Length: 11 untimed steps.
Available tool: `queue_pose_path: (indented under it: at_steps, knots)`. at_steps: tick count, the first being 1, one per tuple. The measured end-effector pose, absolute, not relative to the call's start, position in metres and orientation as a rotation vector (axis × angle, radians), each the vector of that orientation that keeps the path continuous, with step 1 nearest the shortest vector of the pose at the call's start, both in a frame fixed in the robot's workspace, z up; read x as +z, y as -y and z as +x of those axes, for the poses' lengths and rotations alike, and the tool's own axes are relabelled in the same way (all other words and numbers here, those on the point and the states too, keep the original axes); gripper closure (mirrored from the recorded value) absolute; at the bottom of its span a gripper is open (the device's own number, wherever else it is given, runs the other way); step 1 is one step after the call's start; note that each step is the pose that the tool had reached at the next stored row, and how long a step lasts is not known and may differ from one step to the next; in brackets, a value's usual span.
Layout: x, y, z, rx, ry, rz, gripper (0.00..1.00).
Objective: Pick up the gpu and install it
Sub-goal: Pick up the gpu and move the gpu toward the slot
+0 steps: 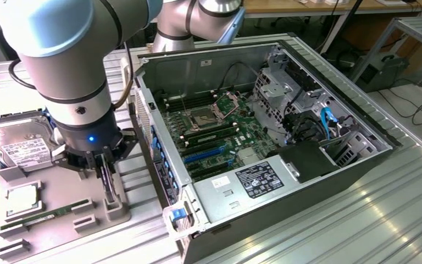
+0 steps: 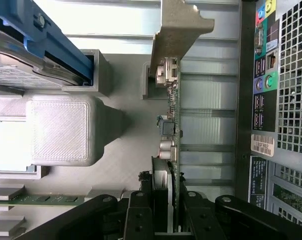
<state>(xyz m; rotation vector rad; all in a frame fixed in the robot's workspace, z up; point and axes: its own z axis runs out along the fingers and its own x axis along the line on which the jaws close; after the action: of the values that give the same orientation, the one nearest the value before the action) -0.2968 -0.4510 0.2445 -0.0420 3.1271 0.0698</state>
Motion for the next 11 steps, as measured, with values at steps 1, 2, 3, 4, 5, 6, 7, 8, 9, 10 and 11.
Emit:
queue_pose_path:
  at_steps: [1, 2, 3, 4, 5, 6, 7, 8, 9, 10, 11]
  knots:
    - [0.245, 0.451, -0.297, 0.07, -3.127, -0.042, 0.72]
    - [0.246, 0.451, -0.297, 0.07, -3.127, -0.042, 0.72]
    - [0.247, 0.451, -0.297, 0.07, -3.127, -0.042, 0.72]
    - [0.248, 0.451, -0.297, 0.07, -3.127, -0.042, 0.72]
    - [0.249, 0.451, -0.297, 0.07, -3.127, -0.042, 0.72]
    - [0.25, 0.451, -0.297, 0.07, -3.127, -0.042, 0.72]
    - [0.251, 0.451, -0.297, 0.07, -3.127, -0.042, 0.72]
    - [0.252, 0.451, -0.297, 0.07, -3.127, -0.042, 0.72]
    - [0.253, 0.451, -0.297, 0.07, -3.127, -0.042, 0.72]
    - [0.254, 0.451, -0.297, 0.07, -3.127, -0.042, 0.72]
    - [0.256, 0.451, -0.297, 0.07, -3.127, -0.042, 0.72]
